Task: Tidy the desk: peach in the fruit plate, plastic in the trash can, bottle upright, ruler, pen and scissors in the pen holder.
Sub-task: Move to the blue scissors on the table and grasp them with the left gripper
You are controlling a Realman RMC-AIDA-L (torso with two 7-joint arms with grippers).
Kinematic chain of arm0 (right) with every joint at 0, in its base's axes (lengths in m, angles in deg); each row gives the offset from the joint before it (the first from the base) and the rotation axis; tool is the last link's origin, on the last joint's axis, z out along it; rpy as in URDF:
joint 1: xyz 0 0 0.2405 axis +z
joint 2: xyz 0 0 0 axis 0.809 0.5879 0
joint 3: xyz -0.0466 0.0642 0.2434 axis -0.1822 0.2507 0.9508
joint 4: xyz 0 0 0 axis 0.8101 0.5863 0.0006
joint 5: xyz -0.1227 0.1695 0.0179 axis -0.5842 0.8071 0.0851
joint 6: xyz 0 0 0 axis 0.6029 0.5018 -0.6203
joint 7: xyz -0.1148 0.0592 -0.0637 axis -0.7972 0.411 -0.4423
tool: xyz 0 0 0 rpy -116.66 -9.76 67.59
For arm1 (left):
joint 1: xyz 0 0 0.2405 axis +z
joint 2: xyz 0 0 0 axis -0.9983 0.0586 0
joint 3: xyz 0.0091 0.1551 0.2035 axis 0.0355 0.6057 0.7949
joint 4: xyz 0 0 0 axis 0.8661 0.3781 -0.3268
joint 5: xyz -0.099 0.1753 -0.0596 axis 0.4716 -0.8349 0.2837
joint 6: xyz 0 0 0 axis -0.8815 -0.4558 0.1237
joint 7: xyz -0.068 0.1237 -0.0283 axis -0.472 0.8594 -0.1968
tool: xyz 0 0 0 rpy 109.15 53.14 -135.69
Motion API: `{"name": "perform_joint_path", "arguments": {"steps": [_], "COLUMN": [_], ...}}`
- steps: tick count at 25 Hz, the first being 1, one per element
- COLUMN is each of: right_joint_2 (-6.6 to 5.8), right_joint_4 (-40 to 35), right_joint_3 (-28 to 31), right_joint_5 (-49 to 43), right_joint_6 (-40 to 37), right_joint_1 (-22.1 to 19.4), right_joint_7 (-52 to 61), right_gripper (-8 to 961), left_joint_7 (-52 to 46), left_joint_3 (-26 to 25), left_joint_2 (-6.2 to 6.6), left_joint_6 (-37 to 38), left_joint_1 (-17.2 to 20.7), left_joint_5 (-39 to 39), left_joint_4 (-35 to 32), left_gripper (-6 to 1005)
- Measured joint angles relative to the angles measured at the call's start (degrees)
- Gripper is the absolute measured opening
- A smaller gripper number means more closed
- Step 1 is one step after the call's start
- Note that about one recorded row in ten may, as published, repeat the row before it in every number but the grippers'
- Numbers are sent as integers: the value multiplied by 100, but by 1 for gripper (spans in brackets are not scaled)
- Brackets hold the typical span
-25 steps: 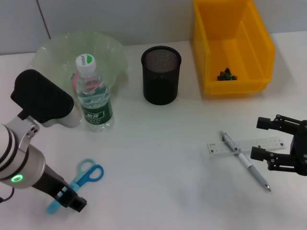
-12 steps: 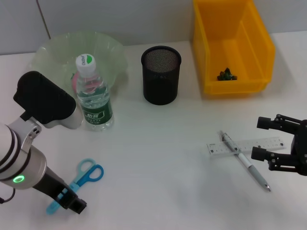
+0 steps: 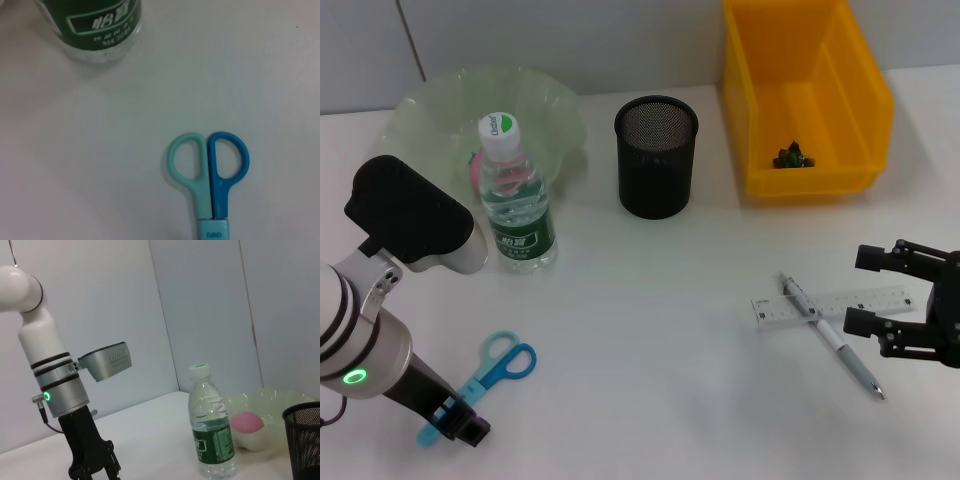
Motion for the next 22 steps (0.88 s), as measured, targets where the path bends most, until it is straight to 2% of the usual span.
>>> {"name": "perform_joint_path", "arguments": {"steps": [4, 10, 22], "right_joint_2": [0, -6, -7], "right_joint_4": [-8, -7, -9], "right_joint_3": [0, 0, 0], "right_joint_5": [-2, -6, -9], "right_joint_6": [0, 0, -63], "right_joint_1": [-13, -15, -17], "right_joint_7": [1, 1, 1], "right_gripper": [833, 832, 832], "left_joint_7": [2, 4, 29], "left_joint_3": [-1, 33, 47], "left_joint_2": [-2, -4, 5], "left_joint_6": [0, 1, -14], "left_joint_1": [0, 0, -40], "left_joint_5": [1, -15, -43], "left_joint_4": [4, 7, 84], "left_gripper": [737, 637, 638]}}
